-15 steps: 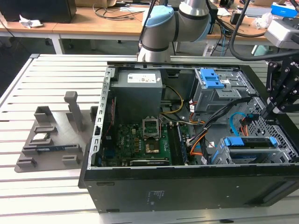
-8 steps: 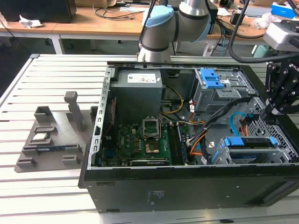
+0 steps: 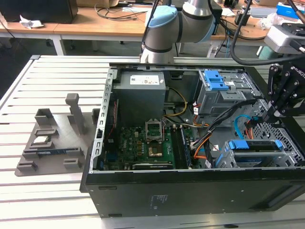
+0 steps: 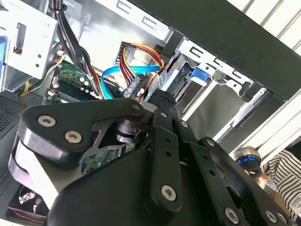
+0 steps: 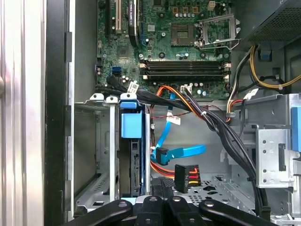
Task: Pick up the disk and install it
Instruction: 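Insert the first disk wire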
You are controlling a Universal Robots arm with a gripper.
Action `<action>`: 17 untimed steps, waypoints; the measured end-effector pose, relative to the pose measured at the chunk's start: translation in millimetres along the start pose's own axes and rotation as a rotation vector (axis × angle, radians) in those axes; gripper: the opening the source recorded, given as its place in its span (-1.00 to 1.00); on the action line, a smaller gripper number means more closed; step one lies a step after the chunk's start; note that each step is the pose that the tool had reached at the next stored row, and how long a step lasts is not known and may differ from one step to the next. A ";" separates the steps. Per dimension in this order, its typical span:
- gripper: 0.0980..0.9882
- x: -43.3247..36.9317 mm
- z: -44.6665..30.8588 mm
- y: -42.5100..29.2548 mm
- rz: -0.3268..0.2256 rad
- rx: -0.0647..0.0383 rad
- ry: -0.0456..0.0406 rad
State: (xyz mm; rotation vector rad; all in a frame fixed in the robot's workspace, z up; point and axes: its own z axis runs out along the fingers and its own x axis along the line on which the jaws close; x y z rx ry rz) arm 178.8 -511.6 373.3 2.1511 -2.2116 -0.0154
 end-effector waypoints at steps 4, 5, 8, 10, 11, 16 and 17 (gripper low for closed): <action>-0.98 -2.8 3.0 -0.1 0.000 0.000 0.0002; -0.98 -3.5 4.1 -0.1 0.000 0.000 0.0000; -0.98 -4.3 5.5 -0.2 0.000 0.000 0.0001; -0.98 -4.3 5.6 -0.2 0.000 0.000 0.0002; -0.98 -4.3 5.5 -0.2 0.000 0.000 0.0003; -0.84 -4.3 5.7 -0.2 0.000 0.000 0.0001; -0.84 -4.4 5.7 -0.2 0.000 0.000 0.0001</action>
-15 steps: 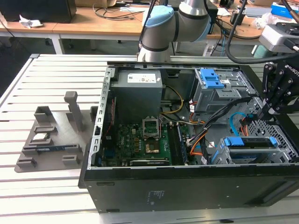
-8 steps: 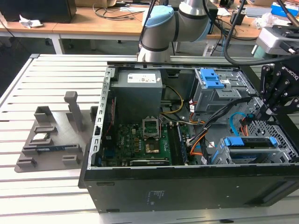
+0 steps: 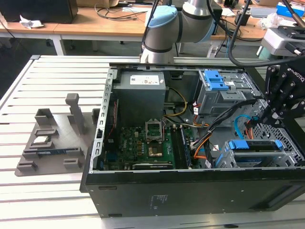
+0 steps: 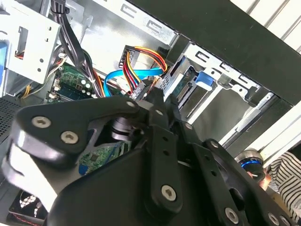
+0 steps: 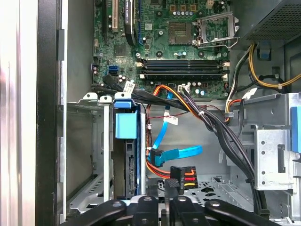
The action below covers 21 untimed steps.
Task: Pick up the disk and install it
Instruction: 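Insert the first disk wire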
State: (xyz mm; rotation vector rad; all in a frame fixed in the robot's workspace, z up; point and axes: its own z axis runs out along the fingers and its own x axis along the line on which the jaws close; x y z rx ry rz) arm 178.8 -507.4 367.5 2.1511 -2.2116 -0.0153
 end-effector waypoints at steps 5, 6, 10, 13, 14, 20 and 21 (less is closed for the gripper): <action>-0.41 0.0 0.1 0.0 0.000 0.000 0.0000; -0.41 -0.7 0.2 0.1 0.000 0.000 -0.0003; -0.41 -2.8 1.3 1.2 0.000 0.000 -0.0001; -0.41 -3.7 2.8 1.6 0.000 0.000 0.0001; -0.41 -3.9 3.3 1.6 0.000 0.000 0.0002; -0.41 -4.7 9.0 1.4 0.000 0.000 0.0012; -0.41 -4.9 9.9 1.3 0.000 0.000 0.0013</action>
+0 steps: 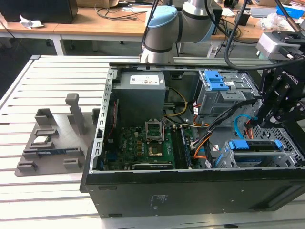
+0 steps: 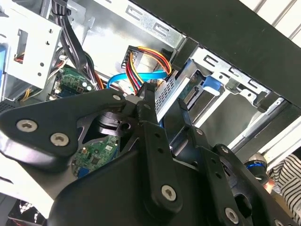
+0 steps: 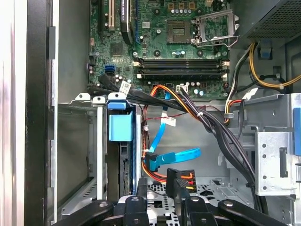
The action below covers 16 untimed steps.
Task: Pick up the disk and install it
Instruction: 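Insert the first disk wire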
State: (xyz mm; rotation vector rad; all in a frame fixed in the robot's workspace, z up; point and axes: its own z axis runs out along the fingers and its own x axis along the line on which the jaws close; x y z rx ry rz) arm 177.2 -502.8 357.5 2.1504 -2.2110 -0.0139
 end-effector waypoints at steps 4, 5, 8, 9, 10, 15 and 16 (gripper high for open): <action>-0.41 -0.6 -0.8 0.4 0.000 0.001 0.0001; -0.41 -1.3 -1.7 0.8 0.000 0.001 0.0001; -0.41 -6.8 -3.1 1.5 0.000 0.001 0.0000; -0.41 -8.5 -2.8 1.6 0.000 0.001 0.0001; -0.41 -9.6 -2.4 1.8 0.000 0.001 0.0002; -0.41 -10.1 3.6 2.8 0.000 0.001 0.0006; -0.41 -10.0 3.6 2.9 0.000 0.001 0.0015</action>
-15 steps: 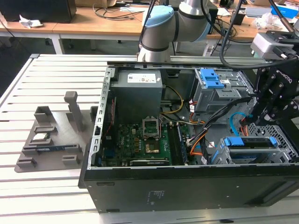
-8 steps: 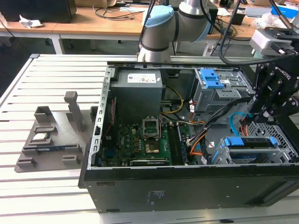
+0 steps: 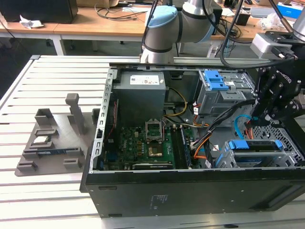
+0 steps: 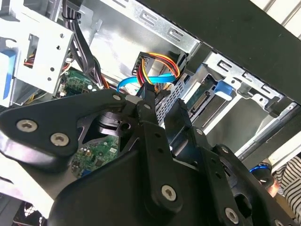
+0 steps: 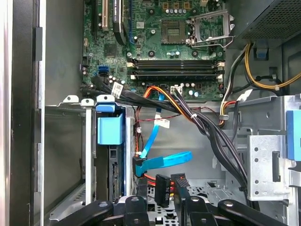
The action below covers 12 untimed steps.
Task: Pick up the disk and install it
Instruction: 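Insert the first disk wire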
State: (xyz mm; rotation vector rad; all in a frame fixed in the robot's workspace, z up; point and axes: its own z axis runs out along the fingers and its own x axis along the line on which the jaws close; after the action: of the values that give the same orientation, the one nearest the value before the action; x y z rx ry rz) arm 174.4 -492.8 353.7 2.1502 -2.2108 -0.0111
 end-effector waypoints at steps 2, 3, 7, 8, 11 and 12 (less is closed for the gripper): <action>-0.41 0.0 0.1 0.0 0.000 0.000 0.0005; -0.41 0.0 0.2 0.0 0.000 0.000 0.0011; -0.84 0.0 0.1 0.0 0.000 0.000 0.0038; -0.84 0.0 0.2 0.0 0.000 0.000 0.0042; -0.84 0.8 0.2 -0.1 0.000 0.000 0.0052; -0.84 2.2 0.2 -0.2 0.000 0.000 0.0052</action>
State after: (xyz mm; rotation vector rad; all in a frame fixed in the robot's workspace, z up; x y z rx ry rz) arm 174.5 -495.0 353.6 2.1477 -2.2081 -0.0054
